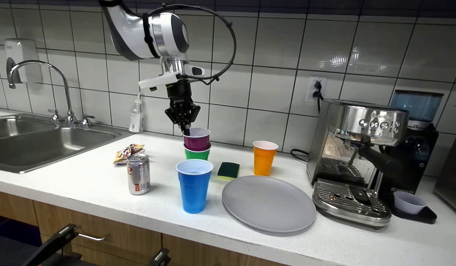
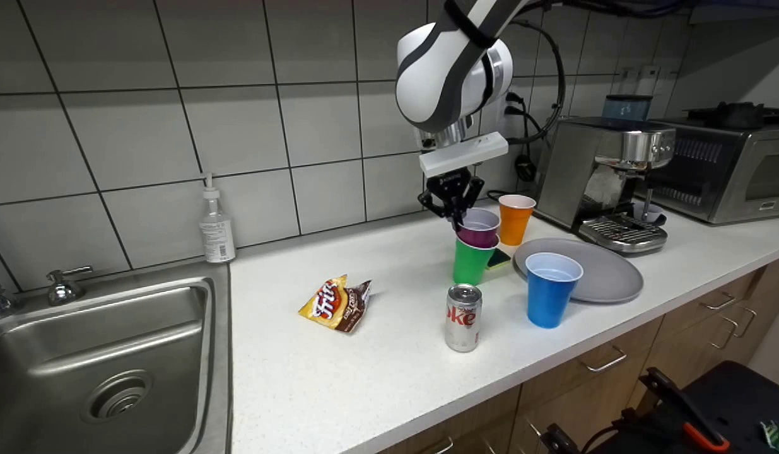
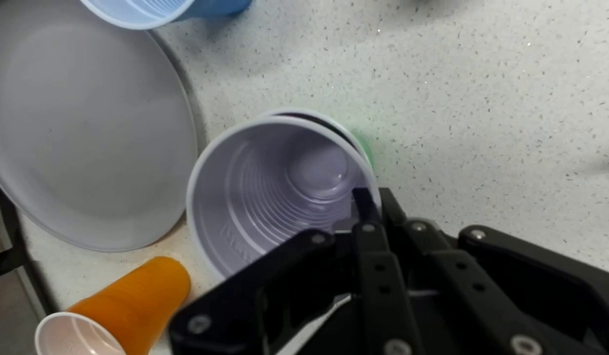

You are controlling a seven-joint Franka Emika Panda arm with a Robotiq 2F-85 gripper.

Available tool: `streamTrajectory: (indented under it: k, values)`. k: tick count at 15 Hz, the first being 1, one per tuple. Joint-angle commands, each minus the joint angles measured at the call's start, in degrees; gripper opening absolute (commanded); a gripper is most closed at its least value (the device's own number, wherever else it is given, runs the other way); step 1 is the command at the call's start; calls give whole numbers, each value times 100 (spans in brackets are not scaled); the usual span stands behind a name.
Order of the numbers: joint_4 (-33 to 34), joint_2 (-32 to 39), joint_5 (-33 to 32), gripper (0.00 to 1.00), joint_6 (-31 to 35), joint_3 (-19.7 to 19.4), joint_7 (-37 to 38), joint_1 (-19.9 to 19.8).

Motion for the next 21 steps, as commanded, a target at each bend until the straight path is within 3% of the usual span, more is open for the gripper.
streamTrajectory:
  k: [1, 20, 21]
  values:
    - [318, 201, 163, 1, -275, -110, -171, 97]
    - [534, 463, 375, 1, -205, -181, -256, 143]
    - [534, 461, 383, 30, -215, -186, -263, 147]
